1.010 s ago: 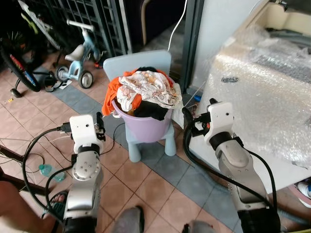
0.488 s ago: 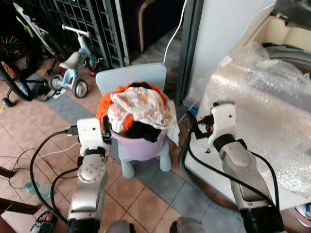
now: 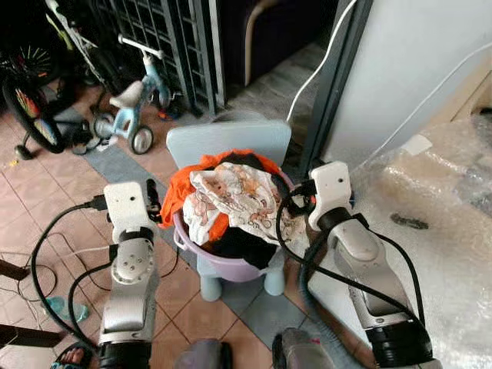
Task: Clothes washing
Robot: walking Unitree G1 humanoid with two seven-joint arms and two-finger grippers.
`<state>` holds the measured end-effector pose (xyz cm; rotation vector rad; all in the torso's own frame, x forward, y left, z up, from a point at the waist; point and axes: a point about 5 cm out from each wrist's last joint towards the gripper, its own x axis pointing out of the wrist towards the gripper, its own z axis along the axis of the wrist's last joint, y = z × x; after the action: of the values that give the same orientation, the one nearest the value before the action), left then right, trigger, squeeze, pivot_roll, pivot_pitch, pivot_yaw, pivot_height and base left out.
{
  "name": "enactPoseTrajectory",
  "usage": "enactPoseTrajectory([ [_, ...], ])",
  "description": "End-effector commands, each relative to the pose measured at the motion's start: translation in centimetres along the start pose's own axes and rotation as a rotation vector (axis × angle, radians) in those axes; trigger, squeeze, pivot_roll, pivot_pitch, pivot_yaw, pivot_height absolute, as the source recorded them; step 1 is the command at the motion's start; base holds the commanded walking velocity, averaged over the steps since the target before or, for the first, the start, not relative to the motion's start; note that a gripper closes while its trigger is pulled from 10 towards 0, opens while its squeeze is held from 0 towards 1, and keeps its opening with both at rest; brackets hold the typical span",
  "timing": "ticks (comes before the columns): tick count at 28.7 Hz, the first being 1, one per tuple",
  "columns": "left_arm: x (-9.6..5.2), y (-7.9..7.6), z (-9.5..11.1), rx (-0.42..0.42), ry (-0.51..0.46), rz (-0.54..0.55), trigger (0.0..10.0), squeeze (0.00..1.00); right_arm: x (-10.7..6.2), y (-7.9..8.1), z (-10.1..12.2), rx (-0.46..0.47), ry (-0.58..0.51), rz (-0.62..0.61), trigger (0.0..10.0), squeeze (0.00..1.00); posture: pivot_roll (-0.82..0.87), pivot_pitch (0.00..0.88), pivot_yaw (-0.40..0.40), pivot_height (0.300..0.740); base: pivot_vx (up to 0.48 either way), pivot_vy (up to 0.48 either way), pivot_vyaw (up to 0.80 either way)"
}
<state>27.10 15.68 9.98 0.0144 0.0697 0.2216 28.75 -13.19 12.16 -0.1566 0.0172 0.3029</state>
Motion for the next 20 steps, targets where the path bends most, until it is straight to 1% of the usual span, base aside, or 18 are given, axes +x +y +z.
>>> enactPoseTrajectory([
  [1,0.1,0.7,0.1,0.020,-0.005,0.011,10.0,0.00,0.3,0.7,0.0,0.020,0.003,0.024,10.0,0.00,0.02,0.114,0.018,0.740,0.356,0.319,0.00],
  [2,0.0,0.7,0.1,0.028,-0.001,0.009,10.0,0.00,0.4,0.7,-0.5,0.019,0.032,0.030,10.0,0.00,0.04,0.117,0.012,0.740,0.000,0.000,0.00],
  [3,0.0,0.7,0.1,0.028,-0.001,0.009,10.0,0.00,0.4,0.7,-0.5,0.019,0.032,0.030,10.0,0.00,0.04,0.117,0.012,0.740,0.000,0.000,0.00],
  [4,0.0,0.7,0.1,0.029,0.007,0.006,10.0,0.00,0.4,1.7,-2.4,-0.051,0.131,0.097,10.0,0.00,0.05,0.118,0.008,0.740,0.000,0.000,0.00],
  [5,0.0,0.7,0.0,0.030,0.015,0.006,10.0,0.00,0.4,2.3,-2.9,-0.058,0.158,0.131,10.0,0.00,0.05,0.118,0.008,0.740,0.000,0.000,0.00],
  [8,-0.1,0.9,-0.2,0.030,0.030,0.006,10.0,0.00,0.5,3.5,-4.3,-0.017,0.239,0.172,10.0,0.00,0.06,0.121,0.007,0.740,0.000,0.000,0.00],
  [10,-0.3,0.9,-0.5,0.075,0.063,-0.014,10.0,0.00,0.5,4.1,-5.1,-0.027,0.276,0.204,10.0,0.00,0.08,0.122,0.006,0.740,0.000,0.000,0.00],
  [11,-0.3,0.9,-0.6,0.087,0.072,-0.019,10.0,0.00,0.5,4.3,-5.2,-0.029,0.282,0.212,10.0,0.00,0.08,0.122,0.006,0.740,0.000,0.000,0.00],
  [12,-0.5,0.8,-0.7,0.107,0.075,-0.030,10.0,0.00,0.5,4.3,-5.7,-0.070,0.307,0.219,10.0,0.00,0.10,0.125,0.009,0.740,0.000,0.000,0.00],
  [13,-0.8,0.7,-0.7,0.101,0.079,-0.044,10.0,0.00,0.4,4.4,-6.2,-0.101,0.331,0.219,10.0,0.00,0.12,0.126,0.010,0.740,0.000,0.000,0.00],
  [16,-1.9,0.6,-0.4,0.094,0.079,-0.078,10.0,0.00,0.5,4.4,-7.4,-0.110,0.401,0.194,10.0,0.00,0.14,0.134,0.014,0.740,0.000,0.000,0.00],
  [20,-2.4,0.6,-0.4,0.089,0.086,-0.086,10.0,0.00,0.8,4.3,-7.6,-0.114,0.422,0.180,10.0,0.00,0.15,0.147,0.016,0.740,0.000,0.000,0.00],
])
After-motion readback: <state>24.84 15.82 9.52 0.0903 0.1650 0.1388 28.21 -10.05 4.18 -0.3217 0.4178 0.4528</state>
